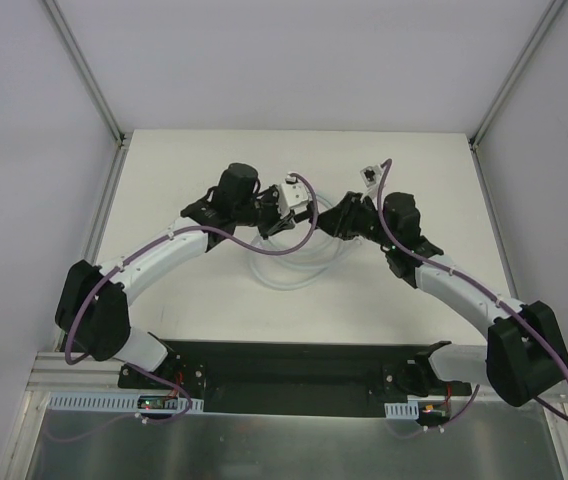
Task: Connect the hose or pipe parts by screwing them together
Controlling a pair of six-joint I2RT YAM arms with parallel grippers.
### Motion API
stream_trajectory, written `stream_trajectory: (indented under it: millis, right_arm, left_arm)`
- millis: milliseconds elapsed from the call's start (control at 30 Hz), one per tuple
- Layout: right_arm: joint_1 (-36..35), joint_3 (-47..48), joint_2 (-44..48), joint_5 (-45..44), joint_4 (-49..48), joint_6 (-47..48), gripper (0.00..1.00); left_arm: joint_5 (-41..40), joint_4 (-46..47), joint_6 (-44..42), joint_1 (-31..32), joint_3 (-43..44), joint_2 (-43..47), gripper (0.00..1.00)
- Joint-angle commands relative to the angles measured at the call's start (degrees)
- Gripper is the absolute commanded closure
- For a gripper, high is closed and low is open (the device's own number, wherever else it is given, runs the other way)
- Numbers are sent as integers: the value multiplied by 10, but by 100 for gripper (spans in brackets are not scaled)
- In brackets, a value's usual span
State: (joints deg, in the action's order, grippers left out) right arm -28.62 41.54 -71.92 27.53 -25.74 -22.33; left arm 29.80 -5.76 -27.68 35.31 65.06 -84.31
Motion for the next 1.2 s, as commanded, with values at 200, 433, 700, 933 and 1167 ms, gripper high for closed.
stream_trajectory:
  millis: [200,433,700,933,1167]
  right_arm:
    - [-39,-9,-10,33,-113,-283,99]
    - [-19,-34,20,34,-122,-252,51]
    - [80,-113,122,110,-118,-61,32]
    - [122,-139,204,179,-148,196,23]
    - [120,-118,223,352,-139,521,18]
  left_arm:
    - [-58,195,27,33,-37,19,100]
    - [21,147,-3,26,-52,38,100]
    - [126,101,33,-15,-43,44,100]
    - [209,42,51,-38,-17,34,100]
    - [336,-16,69,-50,18,8,100]
